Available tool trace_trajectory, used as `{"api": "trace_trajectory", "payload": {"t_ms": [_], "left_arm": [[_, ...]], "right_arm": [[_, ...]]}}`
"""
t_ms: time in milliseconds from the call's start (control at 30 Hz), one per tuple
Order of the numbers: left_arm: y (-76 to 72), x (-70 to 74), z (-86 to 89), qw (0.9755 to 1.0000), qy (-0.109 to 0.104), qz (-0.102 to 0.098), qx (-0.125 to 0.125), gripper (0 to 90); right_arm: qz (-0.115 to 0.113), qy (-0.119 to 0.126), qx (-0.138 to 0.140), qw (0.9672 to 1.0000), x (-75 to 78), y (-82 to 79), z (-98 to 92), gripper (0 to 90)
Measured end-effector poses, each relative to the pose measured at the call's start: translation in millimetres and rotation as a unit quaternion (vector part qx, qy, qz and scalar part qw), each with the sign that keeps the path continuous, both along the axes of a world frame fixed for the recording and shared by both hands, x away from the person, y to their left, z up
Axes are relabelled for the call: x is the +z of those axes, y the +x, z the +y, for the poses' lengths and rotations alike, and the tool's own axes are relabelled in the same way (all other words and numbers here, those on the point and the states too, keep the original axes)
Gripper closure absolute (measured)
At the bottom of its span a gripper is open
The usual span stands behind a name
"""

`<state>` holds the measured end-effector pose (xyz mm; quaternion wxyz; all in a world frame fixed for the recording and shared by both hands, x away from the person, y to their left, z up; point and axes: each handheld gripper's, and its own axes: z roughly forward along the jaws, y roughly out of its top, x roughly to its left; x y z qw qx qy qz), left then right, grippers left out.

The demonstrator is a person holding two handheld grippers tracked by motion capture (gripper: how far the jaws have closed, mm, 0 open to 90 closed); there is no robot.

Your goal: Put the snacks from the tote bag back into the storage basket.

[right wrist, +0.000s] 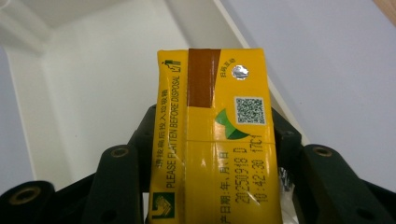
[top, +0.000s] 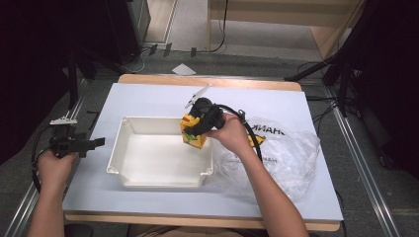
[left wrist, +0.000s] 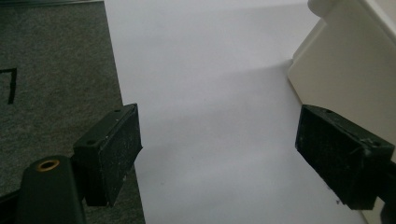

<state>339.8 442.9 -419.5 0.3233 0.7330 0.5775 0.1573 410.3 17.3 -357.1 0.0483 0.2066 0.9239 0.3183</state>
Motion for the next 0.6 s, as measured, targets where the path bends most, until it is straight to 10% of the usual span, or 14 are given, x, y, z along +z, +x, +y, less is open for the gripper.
{"api": "trace_trajectory", "payload": {"t_ms": [600], "left_arm": [[-0.1,0.1,0.3,1.0000,0.000,0.000,-0.001,15.4]], "right_arm": [[0.006,-0.027,-0.004,0.9996,-25.0,6.5,11.1,52.1]]}}
